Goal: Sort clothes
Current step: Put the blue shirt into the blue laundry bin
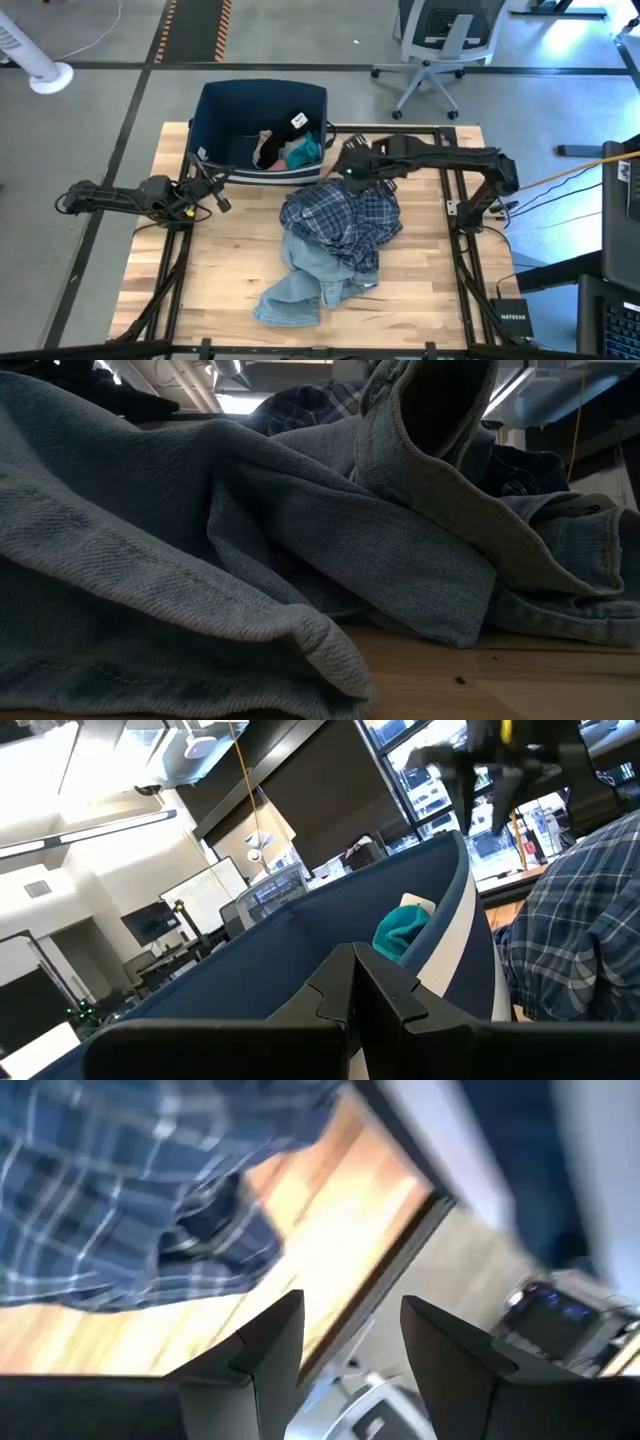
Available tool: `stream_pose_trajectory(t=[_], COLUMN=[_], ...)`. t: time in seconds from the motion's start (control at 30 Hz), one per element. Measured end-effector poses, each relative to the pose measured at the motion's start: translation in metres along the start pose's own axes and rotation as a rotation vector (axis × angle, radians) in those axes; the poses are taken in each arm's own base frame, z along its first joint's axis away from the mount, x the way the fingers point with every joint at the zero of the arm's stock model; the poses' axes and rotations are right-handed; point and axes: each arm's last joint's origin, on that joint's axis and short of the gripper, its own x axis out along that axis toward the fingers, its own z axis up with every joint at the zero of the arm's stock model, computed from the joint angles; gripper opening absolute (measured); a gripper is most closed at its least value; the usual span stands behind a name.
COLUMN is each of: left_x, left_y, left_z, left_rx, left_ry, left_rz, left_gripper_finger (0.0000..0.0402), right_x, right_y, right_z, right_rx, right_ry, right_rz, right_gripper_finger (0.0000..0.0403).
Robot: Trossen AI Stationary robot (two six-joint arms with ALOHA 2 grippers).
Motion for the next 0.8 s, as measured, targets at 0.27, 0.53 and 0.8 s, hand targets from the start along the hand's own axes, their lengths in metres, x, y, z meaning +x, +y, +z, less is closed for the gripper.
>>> stream_pose_trajectory(t=[0.27,0.53,0.8], left_x=[0.0,0.0,0.0], left_y=[0.0,0.0,0.0], left_z=[0.0,0.0,0.0], left_rx=[0.0,0.0,0.0], left_ry=[0.0,0.0,0.0], left_rz=[0.0,0.0,-0.001], left_gripper_finger=[0.0001,0.0001,0.0001], right_x=[0.058,0.087,0.072], right_y=[0.058,0.107,0.126], right_z=[-0.01,0.028,0.098], right_rx=[0.0,-0.01,0.048], right_ry=[-0.013,-0.333,-0.887], right_rz=[0.039,0.017,-0.171], right_gripper_finger=[0.0186,0.0186,0.0186])
